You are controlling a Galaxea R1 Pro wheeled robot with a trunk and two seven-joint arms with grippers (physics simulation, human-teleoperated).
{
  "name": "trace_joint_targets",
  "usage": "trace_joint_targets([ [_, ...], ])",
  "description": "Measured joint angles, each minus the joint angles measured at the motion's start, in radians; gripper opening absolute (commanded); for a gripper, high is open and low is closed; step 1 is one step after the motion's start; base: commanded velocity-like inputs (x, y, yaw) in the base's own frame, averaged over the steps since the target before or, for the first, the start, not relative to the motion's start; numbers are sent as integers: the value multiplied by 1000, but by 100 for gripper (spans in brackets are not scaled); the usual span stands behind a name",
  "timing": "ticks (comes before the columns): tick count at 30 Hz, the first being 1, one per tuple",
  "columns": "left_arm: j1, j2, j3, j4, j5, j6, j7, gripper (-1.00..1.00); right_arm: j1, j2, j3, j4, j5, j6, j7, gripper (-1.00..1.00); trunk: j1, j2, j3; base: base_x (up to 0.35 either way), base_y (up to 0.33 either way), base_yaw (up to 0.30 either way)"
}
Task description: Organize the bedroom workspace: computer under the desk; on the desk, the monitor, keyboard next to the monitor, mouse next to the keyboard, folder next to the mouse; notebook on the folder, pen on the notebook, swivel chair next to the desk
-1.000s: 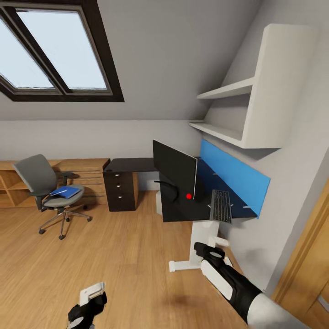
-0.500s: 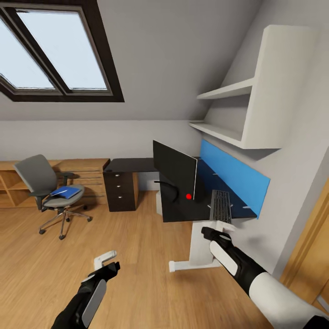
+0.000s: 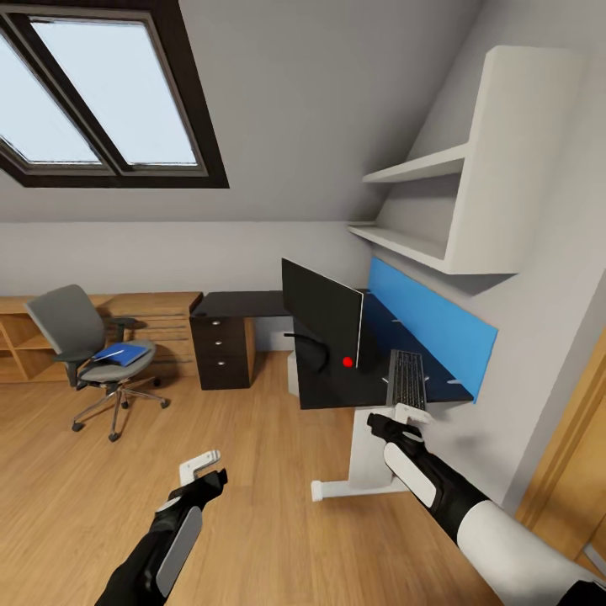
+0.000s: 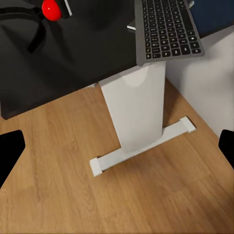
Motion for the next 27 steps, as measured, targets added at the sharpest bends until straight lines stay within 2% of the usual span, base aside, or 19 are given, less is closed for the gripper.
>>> trace_joint_targets([
  [1, 51, 0, -2, -146, -4, 3, 0, 100, 0, -2, -1, -1, 1, -1, 0, 100, 0, 0, 0, 0, 0, 0],
  [4, 98, 0, -3, -246, -12, 6, 0, 100, 0, -2, -1, -1, 1, -1, 0, 100, 0, 0, 0, 0, 0, 0],
  [5, 133, 0, -3, -313, -23, 8, 0, 100, 0, -2, -1, -1, 2, -1, 0, 100, 0, 0, 0, 0, 0, 0],
  [8, 190, 0, -6, -415, -44, 11, 0, 100, 0, -2, -1, -1, 2, -1, 0, 100, 0, 0, 0, 12, -50, 0],
  [9, 238, -1, -11, -482, -67, 13, 0, 100, 0, -2, -1, 0, 2, -1, 0, 100, 0, 0, 0, 76, -186, 0],
  [10, 261, -1, -15, -509, -79, 13, 1, 100, 0, -2, -1, 0, 2, -1, 1, 100, 0, 0, 0, 93, -210, 0],
  [17, 296, -1, -22, -547, -100, 14, 2, 100, 0, -2, -1, 0, 2, -1, 0, 100, 0, 0, 0, 136, -264, 0],
  [27, 302, -1, -23, -550, -103, 15, 2, 100, 2, -5, 0, 3, 17, -2, 3, 100, 0, 0, 0, 168, -301, 0],
])
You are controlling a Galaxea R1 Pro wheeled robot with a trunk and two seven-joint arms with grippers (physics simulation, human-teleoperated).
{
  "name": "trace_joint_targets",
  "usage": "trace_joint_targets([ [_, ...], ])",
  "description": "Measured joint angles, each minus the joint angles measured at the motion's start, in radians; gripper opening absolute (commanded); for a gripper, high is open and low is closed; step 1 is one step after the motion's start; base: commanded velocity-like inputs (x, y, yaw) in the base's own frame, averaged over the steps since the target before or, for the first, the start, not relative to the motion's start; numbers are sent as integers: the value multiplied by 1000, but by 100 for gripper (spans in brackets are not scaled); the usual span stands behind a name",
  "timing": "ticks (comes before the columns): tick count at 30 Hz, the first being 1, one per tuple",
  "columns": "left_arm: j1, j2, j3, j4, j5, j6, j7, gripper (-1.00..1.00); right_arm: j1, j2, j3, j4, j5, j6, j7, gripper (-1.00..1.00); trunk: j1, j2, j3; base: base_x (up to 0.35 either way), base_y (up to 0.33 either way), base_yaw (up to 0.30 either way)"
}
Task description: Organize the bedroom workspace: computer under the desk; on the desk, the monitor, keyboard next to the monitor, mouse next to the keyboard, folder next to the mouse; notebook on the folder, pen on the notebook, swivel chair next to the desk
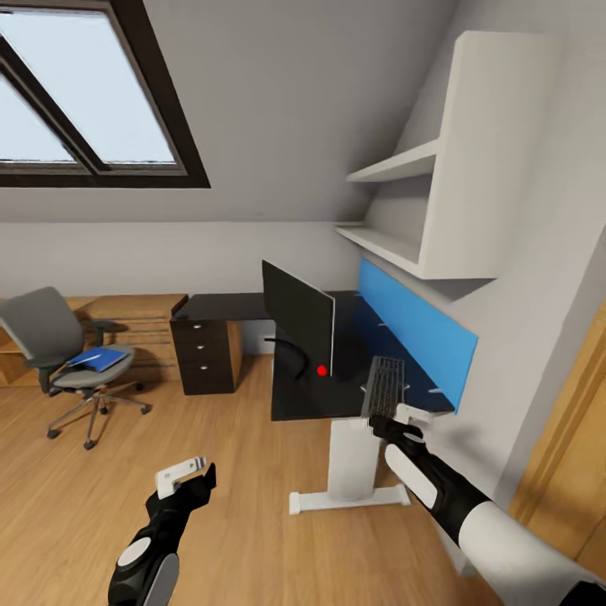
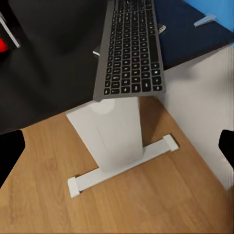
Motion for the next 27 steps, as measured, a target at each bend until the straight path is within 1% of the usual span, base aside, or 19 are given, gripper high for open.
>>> trace_joint_targets([
  [2, 0, 0, 0, 3, 0, 0, 0, 100, 3, 0, 1, 0, 25, -1, 3, 100, 0, 0, 0, 172, -305, 0],
  [3, 0, 0, 0, 4, 0, 0, 0, 100, 7, 0, 1, 0, 55, -3, 11, 100, 0, 0, 0, 172, -305, 0],
  [5, 0, 0, 0, 5, 0, 0, 0, 100, 14, 0, 1, 0, 90, -10, 25, 100, 0, 0, 0, 172, -289, 0],
  [6, 0, 0, 0, 5, 0, 0, 0, 100, 21, 0, 1, 0, 123, -18, 46, 100, 0, 0, 0, 171, -256, 0],
  [8, 0, 0, 0, 5, 0, 0, 0, 100, 27, 0, 0, 2, 156, -26, 76, 100, 0, 0, 0, 114, -158, 0],
  [9, 0, 0, 0, 6, 0, 0, 0, 100, 35, 0, -1, 11, 206, -37, 170, 100, 0, 0, 0, 41, -54, 0],
  [10, 0, 0, 0, 6, 0, 0, 0, 100, 37, 0, -2, 23, 217, -40, 210, 100, 0, 0, 0, 32, -43, 0],
  [11, 0, 0, 0, 6, 0, 0, 0, 100, 37, 0, -3, 31, 221, -41, 229, 100, 0, 0, 0, 21, -28, 0],
  [12, 0, 0, 0, 6, 0, 0, 0, 100, 38, 0, -5, 49, 226, -45, 261, 100, 0, 0, 0, 17, -22, 0],
  [13, 0, 0, 0, 6, 0, 0, 0, 100, 38, 0, -7, 58, 228, -49, 276, 100, 0, 0, 0, 11, -14, 0],
  [14, 0, 0, 1, 6, 0, 0, 0, 100, 38, 0, -9, 75, 231, -61, 299, 100, 0, 0, 0, 38, -7, 0],
  [15, 0, 0, 1, 5, 0, 0, 0, 100, 39, 0, -12, 99, 235, -91, 321, 100, 0, 0, 0, 76, -6, 0],
  [18, 0, 0, 1, 6, 0, -1, 0, 100, 39, 0, -14, 133, 241, -133, 335, 100, 0, 0, 0, 201, -3, 0],
  [20, 0, 0, 1, 5, 0, -1, 0, 100, 39, 2, -14, 173, 244, -160, 341, 100, 0, 0, 0, 288, -1, 0],
  [23, 0, 0, 1, 5, 0, -1, 0, 100, 38, 3, -14, 223, 245, -173, 344, 100, 0, 0, 0, 314, 0, 0],
  [27, 1, 0, 1, 5, 0, -1, 0, 100, 38, 4, -14, 239, 246, -175, 344, 100, 0, 0, 0, 320, 0, 0],
])
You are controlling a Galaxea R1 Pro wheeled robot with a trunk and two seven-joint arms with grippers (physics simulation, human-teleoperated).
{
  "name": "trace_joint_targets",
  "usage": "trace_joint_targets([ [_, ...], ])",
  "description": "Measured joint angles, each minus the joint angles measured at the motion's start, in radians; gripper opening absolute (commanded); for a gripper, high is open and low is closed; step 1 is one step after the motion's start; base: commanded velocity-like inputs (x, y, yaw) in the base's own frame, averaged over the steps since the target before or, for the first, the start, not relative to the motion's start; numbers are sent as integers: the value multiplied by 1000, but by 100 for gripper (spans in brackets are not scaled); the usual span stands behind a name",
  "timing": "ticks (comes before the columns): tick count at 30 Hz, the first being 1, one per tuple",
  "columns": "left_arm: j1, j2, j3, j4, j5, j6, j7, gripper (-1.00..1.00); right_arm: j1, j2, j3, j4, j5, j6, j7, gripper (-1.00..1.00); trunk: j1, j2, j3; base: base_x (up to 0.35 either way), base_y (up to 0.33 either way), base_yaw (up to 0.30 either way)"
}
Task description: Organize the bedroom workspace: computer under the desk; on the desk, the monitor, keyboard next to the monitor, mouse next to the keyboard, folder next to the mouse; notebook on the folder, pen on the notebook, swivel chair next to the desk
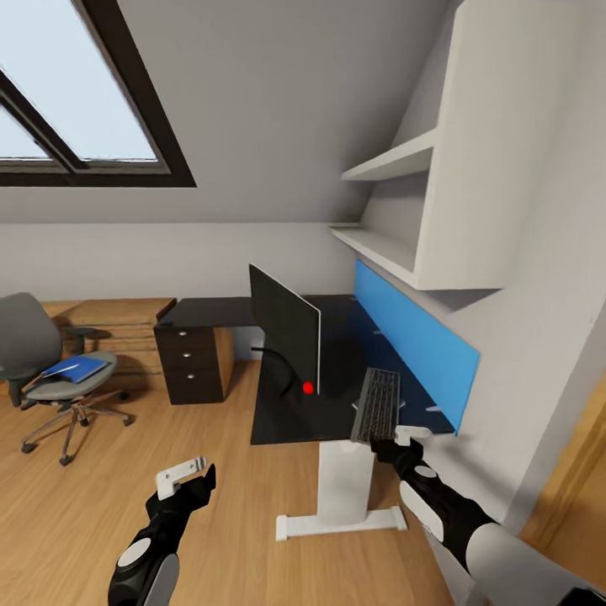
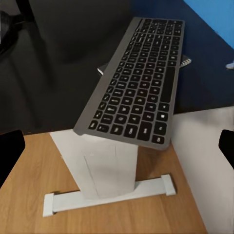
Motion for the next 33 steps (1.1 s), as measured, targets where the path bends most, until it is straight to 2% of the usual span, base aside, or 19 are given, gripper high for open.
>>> trace_joint_targets([
  [25, 1, 1, 0, -11, 2, 0, -1, 100, -6, 5, 1, 107, -4, 1, -2, 100, 0, 0, 0, 325, 24, 0],
  [33, 2, 1, 1, -38, 5, 3, -1, 100, -8, 4, 0, 125, -4, 4, -3, 100, 0, 0, 0, 115, 0, 0],
])
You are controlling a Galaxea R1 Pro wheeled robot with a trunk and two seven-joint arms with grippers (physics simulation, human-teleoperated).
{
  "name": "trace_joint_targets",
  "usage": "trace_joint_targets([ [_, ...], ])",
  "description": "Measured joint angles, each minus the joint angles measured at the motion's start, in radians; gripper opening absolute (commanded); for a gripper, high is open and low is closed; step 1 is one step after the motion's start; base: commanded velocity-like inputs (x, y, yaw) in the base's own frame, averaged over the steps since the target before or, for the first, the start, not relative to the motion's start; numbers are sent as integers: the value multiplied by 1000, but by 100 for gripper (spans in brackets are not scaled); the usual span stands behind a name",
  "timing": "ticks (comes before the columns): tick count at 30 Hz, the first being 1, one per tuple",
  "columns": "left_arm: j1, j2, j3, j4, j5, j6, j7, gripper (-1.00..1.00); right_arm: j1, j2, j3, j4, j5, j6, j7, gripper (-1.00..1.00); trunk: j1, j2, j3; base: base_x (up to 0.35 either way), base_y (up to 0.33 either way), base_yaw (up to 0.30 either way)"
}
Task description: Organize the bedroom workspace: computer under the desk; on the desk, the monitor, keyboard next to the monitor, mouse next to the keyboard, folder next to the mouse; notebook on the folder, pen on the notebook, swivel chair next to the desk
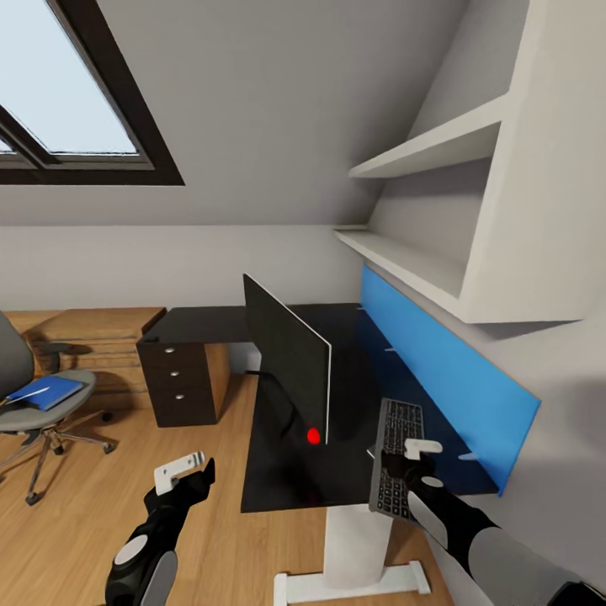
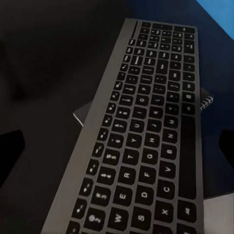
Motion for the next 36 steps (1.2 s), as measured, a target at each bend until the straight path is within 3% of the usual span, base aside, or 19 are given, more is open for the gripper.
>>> trace_joint_targets([
  [7, 1, -2, 0, -71, 5, 28, 1, 100, -6, -1, -1, 11, -2, 2, -1, 100, 0, 0, 0, 13, 0, 0],
  [36, 2, -3, 24, -83, 4, 37, 4, 100, -8, 0, -1, 21, -9, 4, -4, 100, 111, -203, -91, 0, 0, 0],
])
